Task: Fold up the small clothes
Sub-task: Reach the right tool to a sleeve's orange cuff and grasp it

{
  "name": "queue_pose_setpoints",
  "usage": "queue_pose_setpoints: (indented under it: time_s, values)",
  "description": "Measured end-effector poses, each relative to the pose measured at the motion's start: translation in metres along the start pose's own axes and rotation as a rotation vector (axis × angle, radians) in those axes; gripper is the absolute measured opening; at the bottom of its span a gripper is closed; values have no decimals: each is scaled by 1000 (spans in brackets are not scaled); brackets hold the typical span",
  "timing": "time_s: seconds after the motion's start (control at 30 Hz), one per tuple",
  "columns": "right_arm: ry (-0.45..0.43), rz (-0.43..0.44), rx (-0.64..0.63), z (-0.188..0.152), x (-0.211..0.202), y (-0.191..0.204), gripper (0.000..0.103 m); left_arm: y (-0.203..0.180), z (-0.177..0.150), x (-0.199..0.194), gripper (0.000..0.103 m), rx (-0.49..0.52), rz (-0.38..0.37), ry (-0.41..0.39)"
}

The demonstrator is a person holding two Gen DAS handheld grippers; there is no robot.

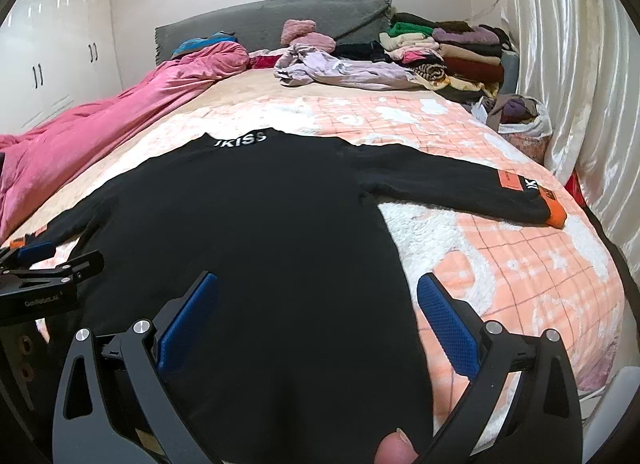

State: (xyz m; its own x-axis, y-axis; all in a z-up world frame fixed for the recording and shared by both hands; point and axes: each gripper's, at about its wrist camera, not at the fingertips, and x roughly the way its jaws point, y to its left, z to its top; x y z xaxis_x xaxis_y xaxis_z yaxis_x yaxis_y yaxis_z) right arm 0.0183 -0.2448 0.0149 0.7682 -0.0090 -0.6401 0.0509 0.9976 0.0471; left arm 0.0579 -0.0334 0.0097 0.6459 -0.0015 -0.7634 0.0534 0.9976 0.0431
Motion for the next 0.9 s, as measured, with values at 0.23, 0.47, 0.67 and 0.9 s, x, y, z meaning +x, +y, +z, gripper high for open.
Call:
queue_pose_setpoints:
  time_s: [0.23, 0.47, 0.67, 0.9]
  values:
    - [21, -45, 38, 11, 26, -35, 99, -6, 23, 24, 94, 10, 0, 10]
    - [43, -116, 107, 23, 51, -83, 99, -9, 43, 48, 94, 6, -26, 35]
    - [56, -173, 161, 34, 62, -125, 99, -12, 65, 68, 94, 8, -44, 46]
    - [51, -249, 260, 49, 67, -192, 99, -21, 90, 91, 94, 41, -44, 47]
